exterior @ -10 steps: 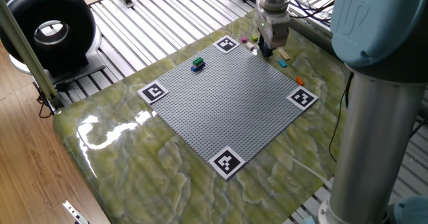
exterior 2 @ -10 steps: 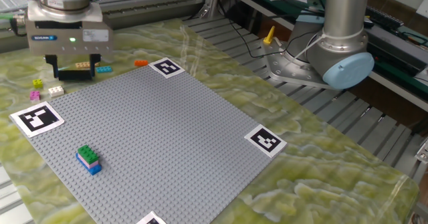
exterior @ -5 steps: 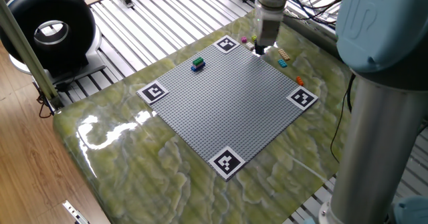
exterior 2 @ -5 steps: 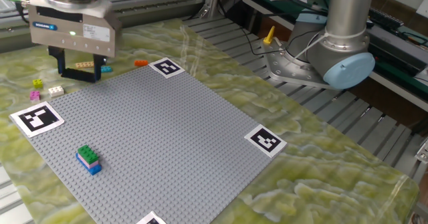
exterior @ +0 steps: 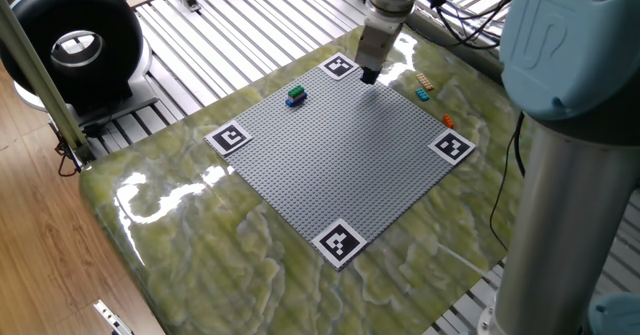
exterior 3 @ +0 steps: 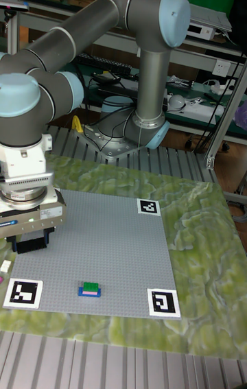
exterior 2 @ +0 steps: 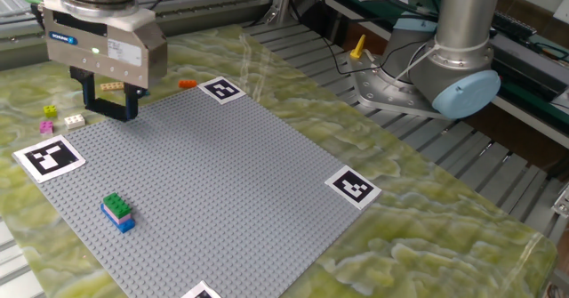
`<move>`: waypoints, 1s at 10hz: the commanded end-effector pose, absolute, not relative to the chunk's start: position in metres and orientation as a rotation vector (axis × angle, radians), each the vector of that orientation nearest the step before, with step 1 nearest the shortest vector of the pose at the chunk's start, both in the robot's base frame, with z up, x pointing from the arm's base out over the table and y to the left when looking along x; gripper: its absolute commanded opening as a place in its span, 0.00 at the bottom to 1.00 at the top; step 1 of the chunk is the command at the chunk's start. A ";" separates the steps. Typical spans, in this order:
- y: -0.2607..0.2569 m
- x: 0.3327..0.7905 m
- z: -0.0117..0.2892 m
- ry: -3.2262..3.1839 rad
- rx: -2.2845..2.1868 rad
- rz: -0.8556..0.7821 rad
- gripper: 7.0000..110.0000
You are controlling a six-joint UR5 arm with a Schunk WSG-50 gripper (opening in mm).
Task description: Stack small Lego blocks one on top of the other
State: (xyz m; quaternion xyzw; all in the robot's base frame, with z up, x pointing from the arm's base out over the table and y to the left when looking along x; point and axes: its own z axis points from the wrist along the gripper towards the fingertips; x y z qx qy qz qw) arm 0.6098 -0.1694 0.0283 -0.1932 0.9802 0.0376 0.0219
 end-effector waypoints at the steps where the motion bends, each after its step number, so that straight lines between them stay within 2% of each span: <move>1: -0.177 0.613 0.027 3.086 -0.425 0.073 0.00; 5: -0.205 0.605 0.027 3.132 -0.436 -0.092 0.00; 10: -0.198 0.621 0.027 3.074 -0.385 -0.063 0.00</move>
